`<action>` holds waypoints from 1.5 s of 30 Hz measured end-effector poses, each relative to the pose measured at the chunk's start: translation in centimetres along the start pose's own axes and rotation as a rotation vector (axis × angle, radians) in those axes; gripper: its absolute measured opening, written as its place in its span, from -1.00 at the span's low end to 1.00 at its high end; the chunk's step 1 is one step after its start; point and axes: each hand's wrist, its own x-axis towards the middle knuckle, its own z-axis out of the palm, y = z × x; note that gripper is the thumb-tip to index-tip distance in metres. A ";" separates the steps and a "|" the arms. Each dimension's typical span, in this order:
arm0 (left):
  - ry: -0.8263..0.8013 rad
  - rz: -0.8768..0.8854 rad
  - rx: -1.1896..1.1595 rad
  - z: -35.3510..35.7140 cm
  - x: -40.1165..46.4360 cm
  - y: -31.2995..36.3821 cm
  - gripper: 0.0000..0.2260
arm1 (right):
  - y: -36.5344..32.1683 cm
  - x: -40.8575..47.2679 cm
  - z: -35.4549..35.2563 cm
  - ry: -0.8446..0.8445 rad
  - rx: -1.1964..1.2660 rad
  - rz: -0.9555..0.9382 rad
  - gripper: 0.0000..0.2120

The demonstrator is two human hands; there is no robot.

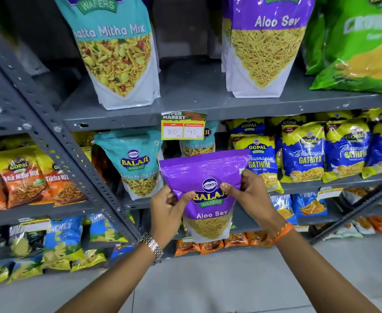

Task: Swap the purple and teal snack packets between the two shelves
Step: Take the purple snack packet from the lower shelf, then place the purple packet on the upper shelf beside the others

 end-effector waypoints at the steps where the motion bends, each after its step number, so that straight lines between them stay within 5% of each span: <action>1: 0.009 0.032 -0.017 -0.2 0.1 1.1 -0.80 | -1.3 -0.2 0.3 0.003 0.004 -0.016 -0.76; 13: 0.011 0.437 -0.133 -0.4 5.4 20.0 -0.84 | -20.2 2.0 2.7 -0.063 0.073 -0.324 -0.74; 25: 0.022 0.483 -0.036 0.5 17.6 29.6 -0.78 | -29.3 11.9 4.0 -0.038 0.054 -0.403 -0.95; 30: 0.060 0.424 0.038 0.6 21.5 28.3 -0.22 | -28.5 15.3 5.0 0.062 -0.013 -0.423 -0.91; 35: 0.068 0.380 0.115 0.4 20.8 28.4 -0.80 | -26.9 16.8 5.5 0.116 -0.017 -0.424 -0.85; 40: 0.090 0.377 0.112 -0.7 20.3 28.3 -0.84 | -26.5 16.3 5.8 0.259 -0.166 -0.433 -0.37; 45: 0.180 0.379 0.026 -3.9 18.9 27.3 -0.74 | -26.1 12.7 5.9 0.506 -0.456 -0.487 -0.44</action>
